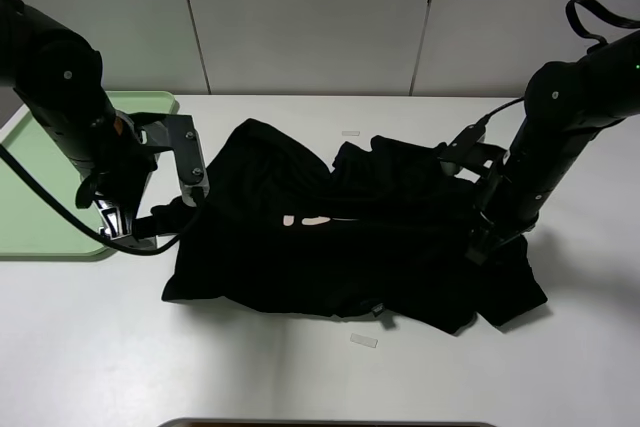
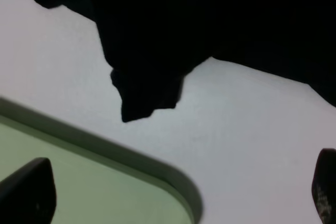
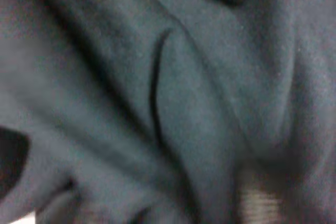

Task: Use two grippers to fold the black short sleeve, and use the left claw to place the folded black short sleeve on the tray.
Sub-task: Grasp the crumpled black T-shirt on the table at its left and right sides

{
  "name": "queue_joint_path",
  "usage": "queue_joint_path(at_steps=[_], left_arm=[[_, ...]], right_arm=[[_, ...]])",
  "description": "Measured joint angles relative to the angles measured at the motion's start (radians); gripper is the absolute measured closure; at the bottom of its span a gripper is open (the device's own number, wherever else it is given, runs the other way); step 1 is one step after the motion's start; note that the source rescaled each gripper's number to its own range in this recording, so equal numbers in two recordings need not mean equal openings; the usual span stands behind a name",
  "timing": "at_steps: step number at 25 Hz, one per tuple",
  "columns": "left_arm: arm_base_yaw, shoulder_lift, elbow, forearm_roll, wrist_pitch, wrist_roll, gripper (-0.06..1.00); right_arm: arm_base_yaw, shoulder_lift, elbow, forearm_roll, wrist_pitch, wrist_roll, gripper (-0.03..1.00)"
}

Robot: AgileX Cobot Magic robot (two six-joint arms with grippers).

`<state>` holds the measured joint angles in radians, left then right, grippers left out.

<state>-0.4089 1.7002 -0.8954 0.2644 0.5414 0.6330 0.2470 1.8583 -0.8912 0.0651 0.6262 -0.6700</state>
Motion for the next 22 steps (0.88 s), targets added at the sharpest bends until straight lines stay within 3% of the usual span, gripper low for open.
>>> queue_joint_path(at_steps=[3,4,5,17,22], left_arm=[[0.000,0.000,0.000,0.000,-0.011,0.000,-0.03],[0.000,0.000,0.000,0.001,-0.017,0.000,-0.03],[0.000,0.000,0.000,0.001,-0.028,0.000,-0.03],[0.000,0.049,-0.003,-0.001,-0.064,-0.004,-0.02],[0.000,0.119,-0.057,-0.047,-0.063,-0.010,-0.01]], right_arm=[[0.000,0.000,0.000,0.002,-0.021,0.000,0.82],[0.000,0.000,0.000,0.002,-0.023,0.000,0.93],[0.000,0.000,0.000,0.002,-0.024,0.000,0.96],[0.000,0.000,0.000,0.003,-0.041,0.000,0.96],[0.000,0.000,0.000,0.014,-0.042,0.000,0.96]])
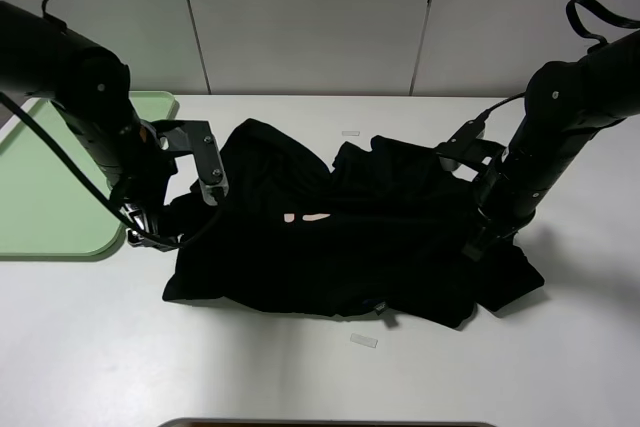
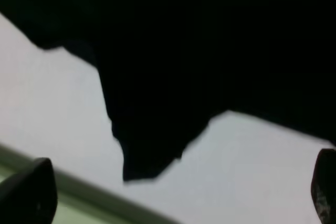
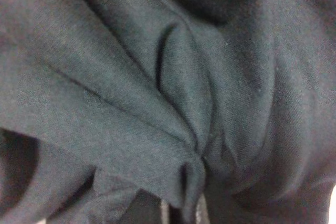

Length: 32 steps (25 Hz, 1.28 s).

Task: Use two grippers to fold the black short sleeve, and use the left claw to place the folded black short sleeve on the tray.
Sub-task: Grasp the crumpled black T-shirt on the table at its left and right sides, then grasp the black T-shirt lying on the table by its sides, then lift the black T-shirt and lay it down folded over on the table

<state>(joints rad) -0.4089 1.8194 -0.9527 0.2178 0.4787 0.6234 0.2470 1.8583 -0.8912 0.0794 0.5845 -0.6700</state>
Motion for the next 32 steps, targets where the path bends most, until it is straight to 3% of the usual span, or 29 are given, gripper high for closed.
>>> queue_joint_path(at_steps=[9,15,19,26,32], left_arm=[[0.000,0.115,-0.114,-0.135,0.010,0.067,0.02],[0.000,0.138,-0.123,-0.156,0.052,0.110,0.17],[0.000,0.138,-0.123,-0.154,0.038,0.111,0.34],[0.000,0.138,-0.123,-0.161,0.005,0.110,0.88],[0.000,0.138,-0.123,-0.161,0.031,0.087,0.93]], right_arm=[[0.000,0.000,0.000,0.023,-0.001,0.000,0.96],[0.000,0.000,0.000,0.024,-0.001,0.000,0.96],[0.000,0.000,0.000,0.026,-0.002,0.000,0.96],[0.000,0.000,0.000,0.026,-0.010,0.000,0.96],[0.000,0.000,0.000,0.023,-0.059,0.073,0.96]])
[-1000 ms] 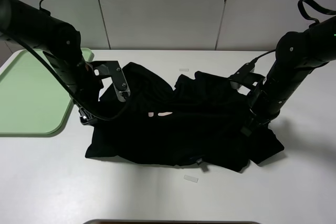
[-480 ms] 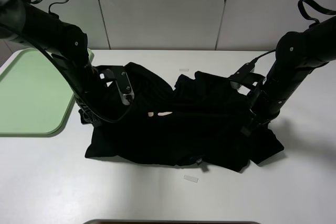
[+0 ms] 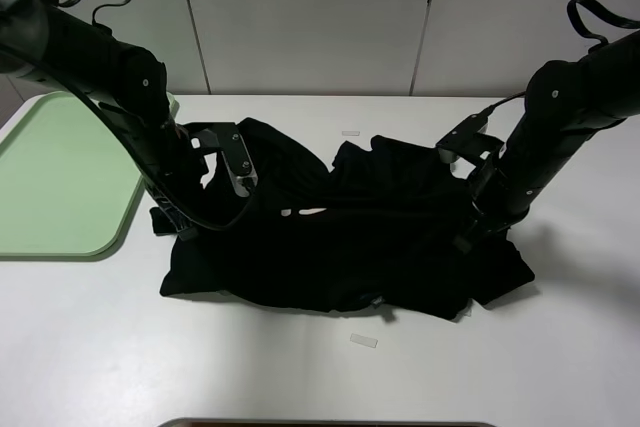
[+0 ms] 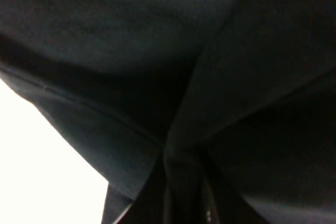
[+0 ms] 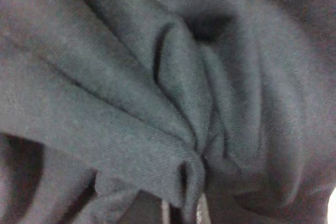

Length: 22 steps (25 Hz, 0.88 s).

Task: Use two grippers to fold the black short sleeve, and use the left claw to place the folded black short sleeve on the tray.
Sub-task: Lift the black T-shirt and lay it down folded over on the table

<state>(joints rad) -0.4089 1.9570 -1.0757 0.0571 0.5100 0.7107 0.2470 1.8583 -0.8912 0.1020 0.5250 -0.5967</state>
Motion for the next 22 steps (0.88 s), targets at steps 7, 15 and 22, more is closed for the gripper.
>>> queue_joint_path(at_steps=[7,15,22], left_arm=[[0.000,-0.025,0.000,-0.004,0.058,-0.093,0.93],[0.000,-0.184,0.000,-0.108,0.096,-0.162,0.93],[0.000,-0.325,0.000,-0.216,0.161,-0.169,0.93]], right_arm=[[0.000,0.000,0.000,-0.001,0.001,0.124,0.96],[0.000,-0.108,0.000,-0.001,0.039,0.189,0.96],[0.000,-0.394,0.001,-0.001,0.046,0.208,0.96]])
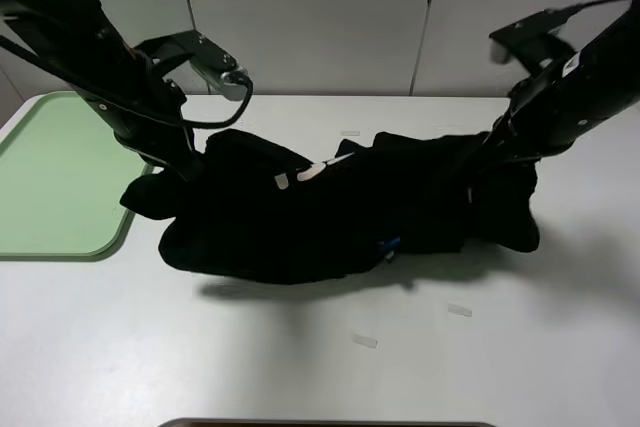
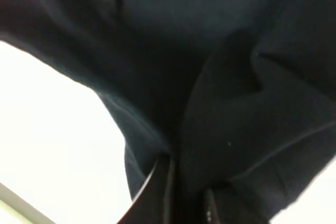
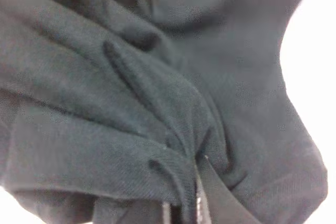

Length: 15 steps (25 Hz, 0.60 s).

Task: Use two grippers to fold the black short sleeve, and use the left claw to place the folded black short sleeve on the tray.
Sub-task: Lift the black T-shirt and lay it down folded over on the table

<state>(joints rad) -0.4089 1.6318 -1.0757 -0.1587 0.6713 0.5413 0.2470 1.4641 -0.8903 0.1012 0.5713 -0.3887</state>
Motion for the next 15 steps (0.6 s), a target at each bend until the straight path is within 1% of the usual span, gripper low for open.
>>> queue_joint_path(at_steps=[3,10,15], left_arm=[[0.000,-0.074,0.000,-0.049,0.009,-0.003,0.93],[0.000,-0.297,0.000,-0.139,0.021,-0.005,0.93],[0.000,-0.449,0.000,-0.163,0.055,-0.005,0.93]], right_arm=[[0.000,-0.130,0.000,0.000,0.008,0.007,0.96],[0.000,-0.358,0.000,-0.001,0.069,0.013,0.96],[0.000,-0.469,0.001,-0.015,0.115,0.047,0.96]])
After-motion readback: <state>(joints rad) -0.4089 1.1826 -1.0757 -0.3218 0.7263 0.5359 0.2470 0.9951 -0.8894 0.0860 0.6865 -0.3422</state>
